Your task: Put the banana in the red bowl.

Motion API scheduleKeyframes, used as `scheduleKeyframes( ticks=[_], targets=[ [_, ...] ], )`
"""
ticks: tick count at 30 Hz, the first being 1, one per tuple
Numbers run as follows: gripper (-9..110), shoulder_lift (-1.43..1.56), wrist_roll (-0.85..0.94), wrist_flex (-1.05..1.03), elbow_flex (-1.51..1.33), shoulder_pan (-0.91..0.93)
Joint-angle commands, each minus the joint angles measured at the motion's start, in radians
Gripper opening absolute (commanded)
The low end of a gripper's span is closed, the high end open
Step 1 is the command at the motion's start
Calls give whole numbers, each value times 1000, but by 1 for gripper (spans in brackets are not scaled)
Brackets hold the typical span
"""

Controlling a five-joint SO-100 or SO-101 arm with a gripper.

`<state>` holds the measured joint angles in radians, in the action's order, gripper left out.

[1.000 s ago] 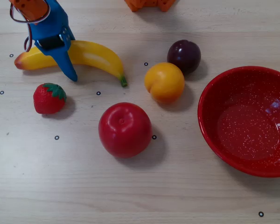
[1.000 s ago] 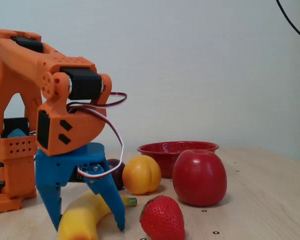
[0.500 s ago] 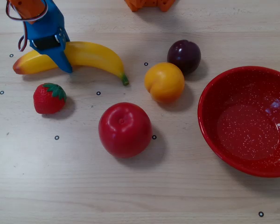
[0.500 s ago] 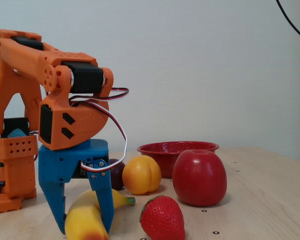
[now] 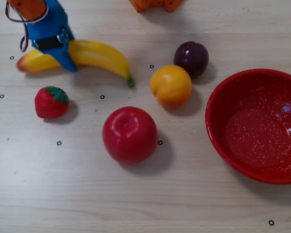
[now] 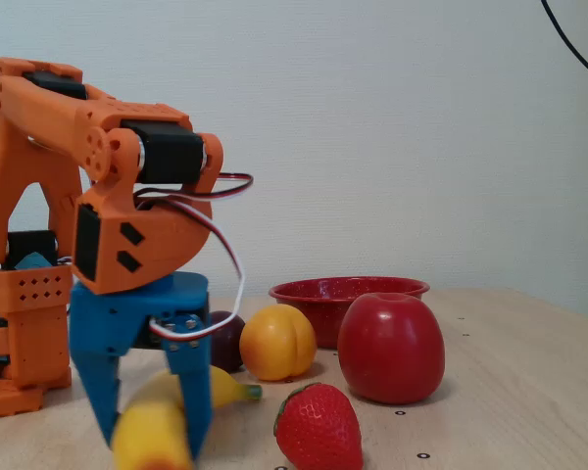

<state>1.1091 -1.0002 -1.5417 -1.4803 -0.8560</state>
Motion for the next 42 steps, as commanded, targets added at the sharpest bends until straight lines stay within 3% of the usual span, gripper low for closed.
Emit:
scheduleKeyframes(
  ticks=[1,11,21,35,42],
  targets=[
    [0,51,35,-80,72,6],
    [0,63,58,-345,357,5],
    [0,212,92,-356,403,38],
    [0,574,322,-356,399,368],
    [0,681,488,-350,380,626]
  ],
)
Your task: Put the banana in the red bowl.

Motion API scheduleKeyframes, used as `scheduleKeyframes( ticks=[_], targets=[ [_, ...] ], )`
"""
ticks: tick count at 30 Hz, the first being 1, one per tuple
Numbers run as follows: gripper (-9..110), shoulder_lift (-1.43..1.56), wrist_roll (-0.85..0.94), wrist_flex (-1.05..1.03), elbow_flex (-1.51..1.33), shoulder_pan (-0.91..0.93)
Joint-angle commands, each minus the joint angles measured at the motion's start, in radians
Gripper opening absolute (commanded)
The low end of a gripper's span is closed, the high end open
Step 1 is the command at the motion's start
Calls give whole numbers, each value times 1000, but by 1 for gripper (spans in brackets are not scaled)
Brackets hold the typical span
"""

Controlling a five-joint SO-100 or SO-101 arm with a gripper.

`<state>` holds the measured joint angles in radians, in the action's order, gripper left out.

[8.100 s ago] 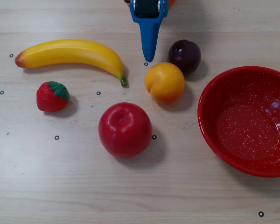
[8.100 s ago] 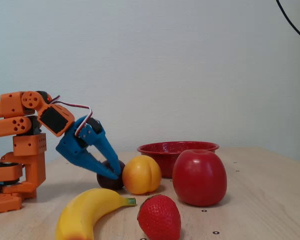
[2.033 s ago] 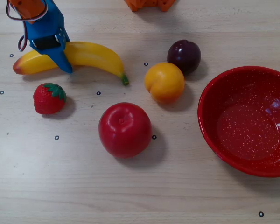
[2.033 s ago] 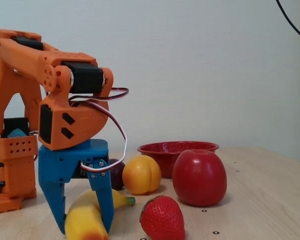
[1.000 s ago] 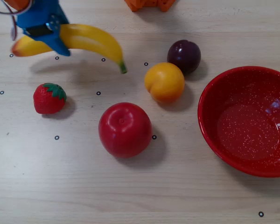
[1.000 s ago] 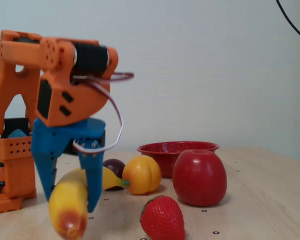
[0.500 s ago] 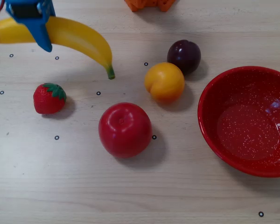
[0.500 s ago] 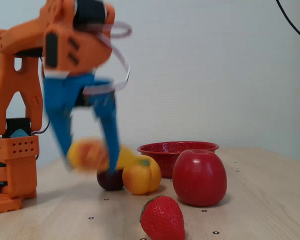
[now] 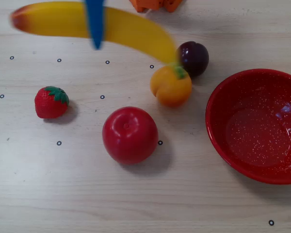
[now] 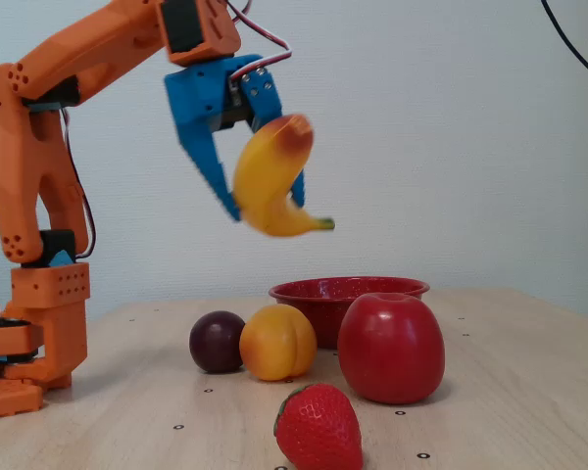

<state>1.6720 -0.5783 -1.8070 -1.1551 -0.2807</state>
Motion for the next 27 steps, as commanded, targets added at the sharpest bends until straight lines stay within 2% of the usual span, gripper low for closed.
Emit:
scheduleKeyframes(
  ticks=[1,5,13,21,27],
  targets=[
    [0,132,95,-74,44,98],
    [0,198,204,5,-23,288],
    [0,272,321,313,-192,584],
    [0,265,350,693,-376,696],
    [0,247,272,971,-565,741]
  ],
)
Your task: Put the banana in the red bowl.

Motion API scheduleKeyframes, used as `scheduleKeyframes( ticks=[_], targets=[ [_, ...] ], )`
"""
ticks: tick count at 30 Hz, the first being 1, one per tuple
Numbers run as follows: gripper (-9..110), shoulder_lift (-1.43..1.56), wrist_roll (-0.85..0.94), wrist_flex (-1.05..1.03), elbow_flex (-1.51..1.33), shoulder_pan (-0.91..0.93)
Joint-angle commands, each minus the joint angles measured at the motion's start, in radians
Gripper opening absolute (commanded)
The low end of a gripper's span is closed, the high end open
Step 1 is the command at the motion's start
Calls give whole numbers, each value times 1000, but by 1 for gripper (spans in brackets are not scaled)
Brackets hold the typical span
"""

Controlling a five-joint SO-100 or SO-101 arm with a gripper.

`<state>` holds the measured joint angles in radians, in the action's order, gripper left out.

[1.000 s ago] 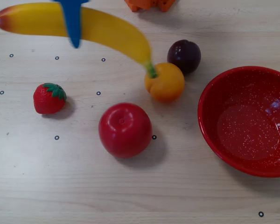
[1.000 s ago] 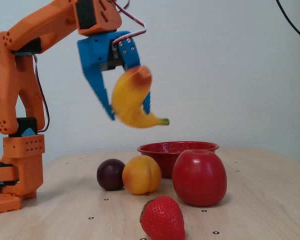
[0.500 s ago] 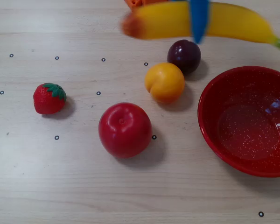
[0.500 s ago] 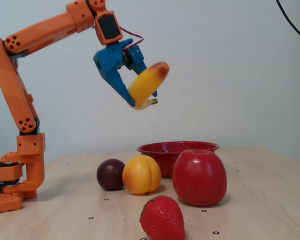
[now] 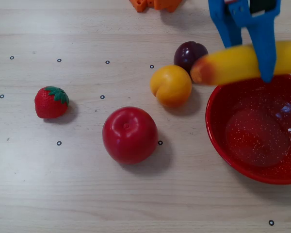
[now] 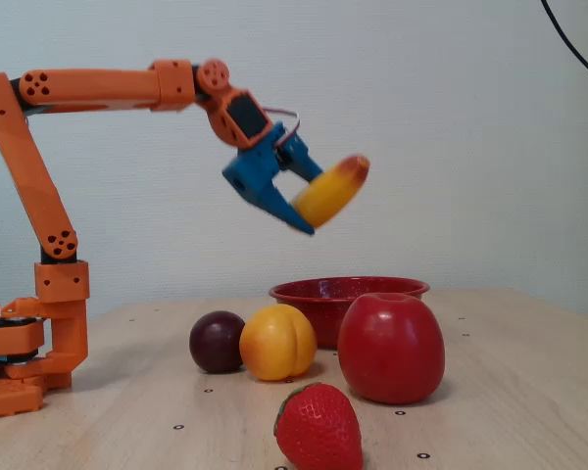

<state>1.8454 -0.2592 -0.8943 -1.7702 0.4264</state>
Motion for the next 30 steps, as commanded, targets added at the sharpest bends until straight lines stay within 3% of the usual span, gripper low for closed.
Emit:
scheduleKeyframes(
  ticks=[1,4,11,16,19,26,30],
  targets=[
    [0,61,-57,81,35,40],
    [1,14,-87,114,18,55],
    [14,-74,-84,170,6,72],
    [36,-107,-87,190,-6,75],
    [41,-120,-81,183,11,66],
    [24,-106,-46,138,87,20],
    [9,-72,-32,84,126,-17]
  ],
)
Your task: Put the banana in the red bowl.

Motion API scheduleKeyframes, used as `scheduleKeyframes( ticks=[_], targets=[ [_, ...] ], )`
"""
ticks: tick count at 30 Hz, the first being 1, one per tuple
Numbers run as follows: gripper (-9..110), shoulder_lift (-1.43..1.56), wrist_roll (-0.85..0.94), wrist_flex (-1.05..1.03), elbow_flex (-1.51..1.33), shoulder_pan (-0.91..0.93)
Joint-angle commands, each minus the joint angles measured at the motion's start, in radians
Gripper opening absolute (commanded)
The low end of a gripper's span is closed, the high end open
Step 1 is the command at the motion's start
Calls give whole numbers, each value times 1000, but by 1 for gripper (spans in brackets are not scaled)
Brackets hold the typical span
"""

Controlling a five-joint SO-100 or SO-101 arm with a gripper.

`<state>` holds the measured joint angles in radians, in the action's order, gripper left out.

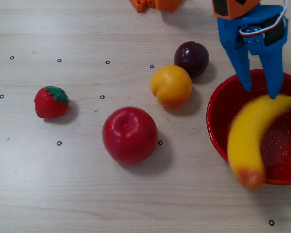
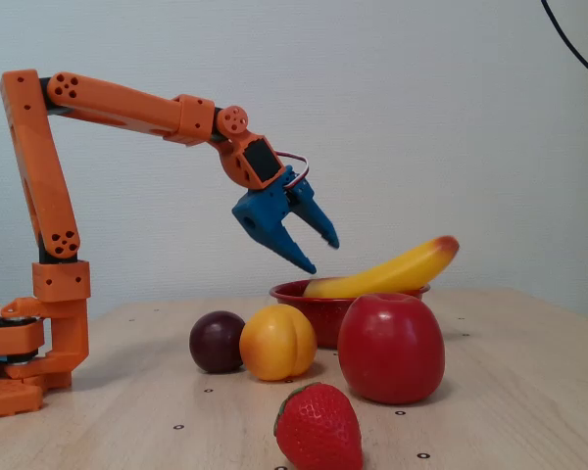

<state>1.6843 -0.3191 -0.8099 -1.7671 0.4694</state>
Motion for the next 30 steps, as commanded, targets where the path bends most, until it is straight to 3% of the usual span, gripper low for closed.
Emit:
scheduleKeyframes(
  ticks=[1,2,13,30],
  targets=[
    [4,104,28,-9,123,-69],
    [0,124,28,-15,120,-77],
    [0,428,69,-60,-138,-219],
    [0,1147,146,192,-983,-466]
  ],
)
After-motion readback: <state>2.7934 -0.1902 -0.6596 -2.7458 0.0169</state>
